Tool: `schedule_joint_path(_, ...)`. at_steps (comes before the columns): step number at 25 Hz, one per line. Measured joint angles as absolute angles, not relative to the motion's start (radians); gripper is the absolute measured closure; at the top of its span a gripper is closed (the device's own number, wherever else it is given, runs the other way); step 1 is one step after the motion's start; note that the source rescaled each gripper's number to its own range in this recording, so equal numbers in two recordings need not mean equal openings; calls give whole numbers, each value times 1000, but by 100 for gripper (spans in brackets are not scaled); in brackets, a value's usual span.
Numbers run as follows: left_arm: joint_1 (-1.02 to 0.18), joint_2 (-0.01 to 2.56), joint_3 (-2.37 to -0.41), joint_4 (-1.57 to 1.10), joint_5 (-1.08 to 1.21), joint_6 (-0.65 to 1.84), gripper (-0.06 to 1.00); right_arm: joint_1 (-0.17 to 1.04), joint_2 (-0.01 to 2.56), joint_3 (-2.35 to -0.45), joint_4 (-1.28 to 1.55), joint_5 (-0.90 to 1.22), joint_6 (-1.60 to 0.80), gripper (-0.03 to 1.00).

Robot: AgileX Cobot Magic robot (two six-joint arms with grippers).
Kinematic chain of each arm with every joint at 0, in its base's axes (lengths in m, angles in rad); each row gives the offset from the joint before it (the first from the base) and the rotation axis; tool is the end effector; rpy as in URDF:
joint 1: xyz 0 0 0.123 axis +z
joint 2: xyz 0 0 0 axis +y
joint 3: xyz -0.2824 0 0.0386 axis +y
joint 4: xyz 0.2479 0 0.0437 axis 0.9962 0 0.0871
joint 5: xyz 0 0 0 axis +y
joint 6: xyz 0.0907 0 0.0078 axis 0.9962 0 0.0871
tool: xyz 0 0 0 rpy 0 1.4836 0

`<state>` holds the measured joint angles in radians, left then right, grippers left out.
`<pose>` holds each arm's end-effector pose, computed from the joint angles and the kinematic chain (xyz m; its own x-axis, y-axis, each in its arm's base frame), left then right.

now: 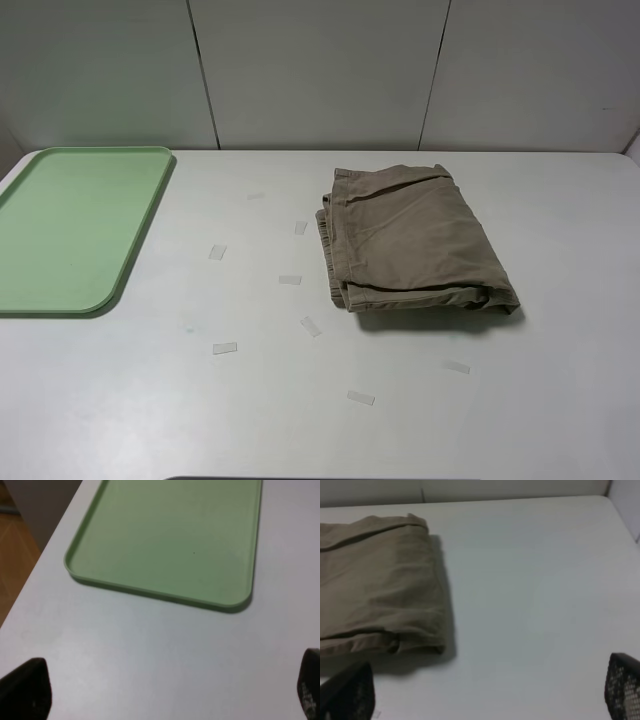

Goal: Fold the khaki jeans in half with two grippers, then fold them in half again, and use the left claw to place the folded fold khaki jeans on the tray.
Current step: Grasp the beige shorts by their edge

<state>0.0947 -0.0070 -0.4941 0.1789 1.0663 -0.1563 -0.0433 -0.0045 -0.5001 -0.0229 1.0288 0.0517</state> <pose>-0.0075 0.0135 0.2761 -0.4348 -0.1098 -0.8938 -0.2622 0.9650 0.0090 -0.0044 -0.0016 0.2798 -0.4200 0.0581 -0.9057 0.0778 0.9966 0.0278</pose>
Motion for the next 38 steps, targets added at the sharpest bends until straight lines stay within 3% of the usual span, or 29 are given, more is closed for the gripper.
schedule_joint_path(38,95,-7,-494,179,1066,-156,-4,-53,-5,-499,-20,1028,39,-3)
